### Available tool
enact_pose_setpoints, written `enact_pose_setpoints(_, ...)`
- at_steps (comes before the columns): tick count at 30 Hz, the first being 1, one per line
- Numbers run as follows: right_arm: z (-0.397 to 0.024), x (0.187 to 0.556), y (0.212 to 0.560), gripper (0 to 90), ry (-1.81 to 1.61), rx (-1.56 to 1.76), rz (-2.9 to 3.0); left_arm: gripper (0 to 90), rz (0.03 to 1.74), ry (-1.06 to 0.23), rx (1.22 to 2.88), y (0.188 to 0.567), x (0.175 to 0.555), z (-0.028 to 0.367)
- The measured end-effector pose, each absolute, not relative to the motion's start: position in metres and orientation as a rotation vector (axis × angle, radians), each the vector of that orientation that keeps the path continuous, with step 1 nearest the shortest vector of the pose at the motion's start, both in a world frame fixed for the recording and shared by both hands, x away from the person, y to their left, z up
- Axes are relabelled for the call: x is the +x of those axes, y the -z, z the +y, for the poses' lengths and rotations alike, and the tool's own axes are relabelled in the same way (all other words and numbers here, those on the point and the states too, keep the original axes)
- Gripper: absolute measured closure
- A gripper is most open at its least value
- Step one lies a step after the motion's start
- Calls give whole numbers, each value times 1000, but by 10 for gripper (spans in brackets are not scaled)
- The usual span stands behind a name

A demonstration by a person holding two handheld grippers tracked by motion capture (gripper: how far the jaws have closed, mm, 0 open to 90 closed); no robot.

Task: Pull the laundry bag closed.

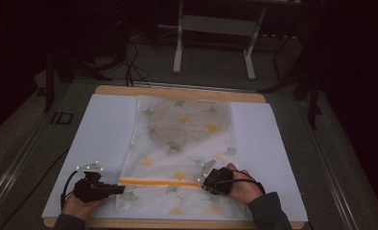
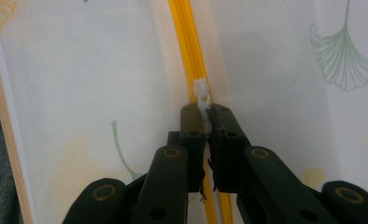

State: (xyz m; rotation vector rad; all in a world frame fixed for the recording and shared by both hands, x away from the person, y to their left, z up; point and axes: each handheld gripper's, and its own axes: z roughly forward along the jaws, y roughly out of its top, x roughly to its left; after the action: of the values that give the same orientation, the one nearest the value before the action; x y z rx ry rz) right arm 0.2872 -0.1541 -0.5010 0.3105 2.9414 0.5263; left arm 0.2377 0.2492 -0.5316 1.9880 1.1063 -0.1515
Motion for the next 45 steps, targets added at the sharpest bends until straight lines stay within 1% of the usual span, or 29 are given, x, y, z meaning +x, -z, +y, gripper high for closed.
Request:
enact_pose_setpoints(35, -183, 282, 490, 849, -489, 363, 2911, 882, 1104, 151, 1987, 531, 237, 250)
enact_pose_setpoints(45, -198, 282, 490, 848, -464, 401, 2902, 882, 1108, 152, 1983, 532, 237, 251)
